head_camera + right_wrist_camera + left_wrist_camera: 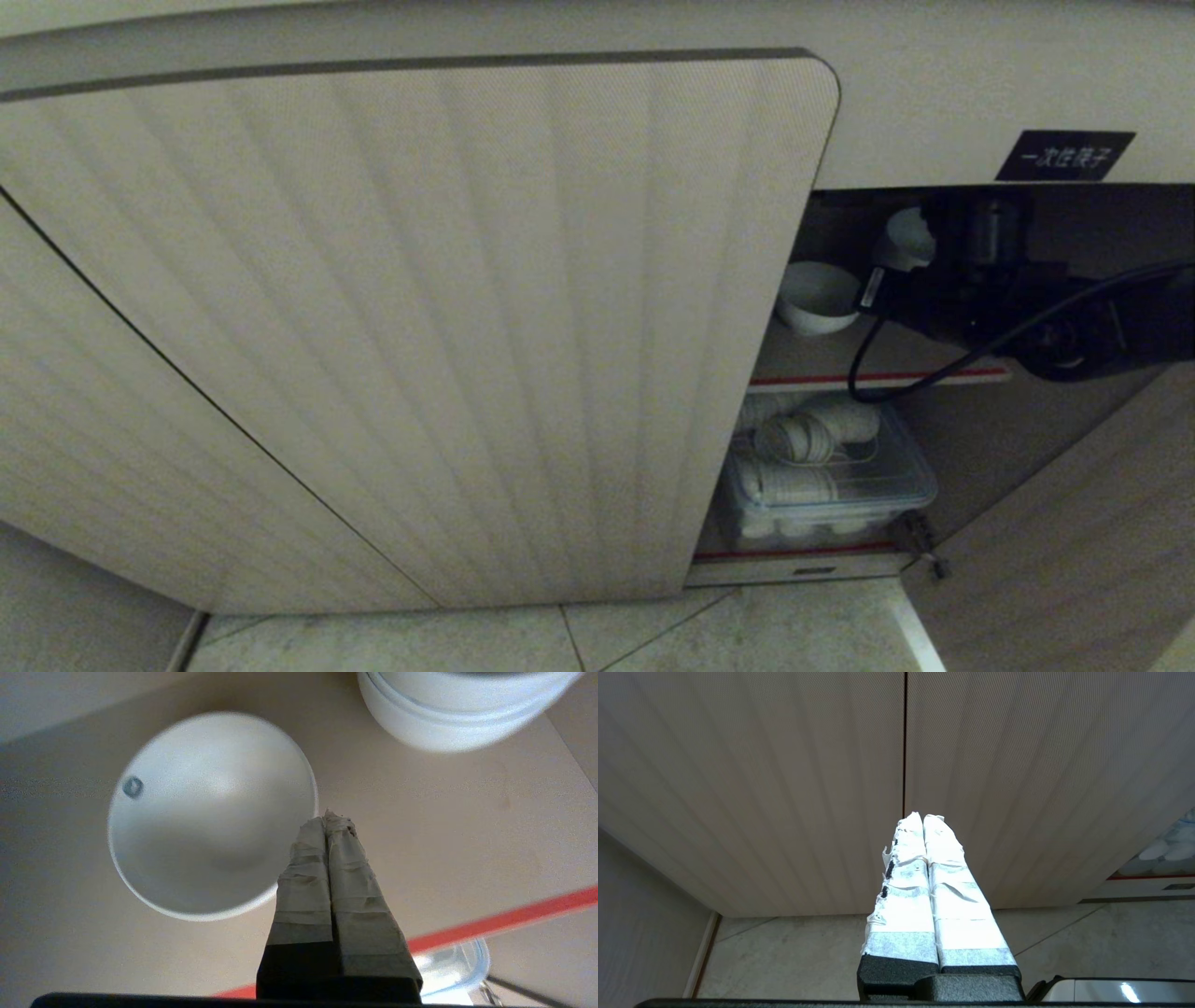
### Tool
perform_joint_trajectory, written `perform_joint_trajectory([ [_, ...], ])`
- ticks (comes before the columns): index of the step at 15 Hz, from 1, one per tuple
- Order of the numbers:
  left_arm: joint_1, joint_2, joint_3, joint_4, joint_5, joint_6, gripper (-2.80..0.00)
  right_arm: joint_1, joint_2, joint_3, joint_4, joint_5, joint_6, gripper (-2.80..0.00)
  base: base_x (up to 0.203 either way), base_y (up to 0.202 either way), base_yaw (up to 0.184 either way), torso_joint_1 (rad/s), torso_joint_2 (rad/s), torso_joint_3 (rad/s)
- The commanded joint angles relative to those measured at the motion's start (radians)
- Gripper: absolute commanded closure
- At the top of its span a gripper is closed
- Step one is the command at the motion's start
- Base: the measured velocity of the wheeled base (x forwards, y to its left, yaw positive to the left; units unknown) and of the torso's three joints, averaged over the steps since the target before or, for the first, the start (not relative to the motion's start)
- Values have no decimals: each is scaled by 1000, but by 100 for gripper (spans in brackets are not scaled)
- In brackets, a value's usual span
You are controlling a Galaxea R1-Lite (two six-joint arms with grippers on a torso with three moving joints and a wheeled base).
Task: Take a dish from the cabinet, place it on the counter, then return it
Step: Put it back into the cabinet, then close the cabinet door
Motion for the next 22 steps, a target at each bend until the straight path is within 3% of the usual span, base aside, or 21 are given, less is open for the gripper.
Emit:
perform_joint_trajectory([
  [1,1,0,0,-1,1,0,0,-1,-23,36,-6,-2,2,0,0,0,0,0,0,0],
  [5,1,0,0,-1,0,0,0,-3,-52,107,-64,-2,1,0,0,0,0,0,0,0],
  [22,0,0,0,-1,0,0,0,-9,-219,310,-94,0,-1,0,0,0,0,0,0,0],
])
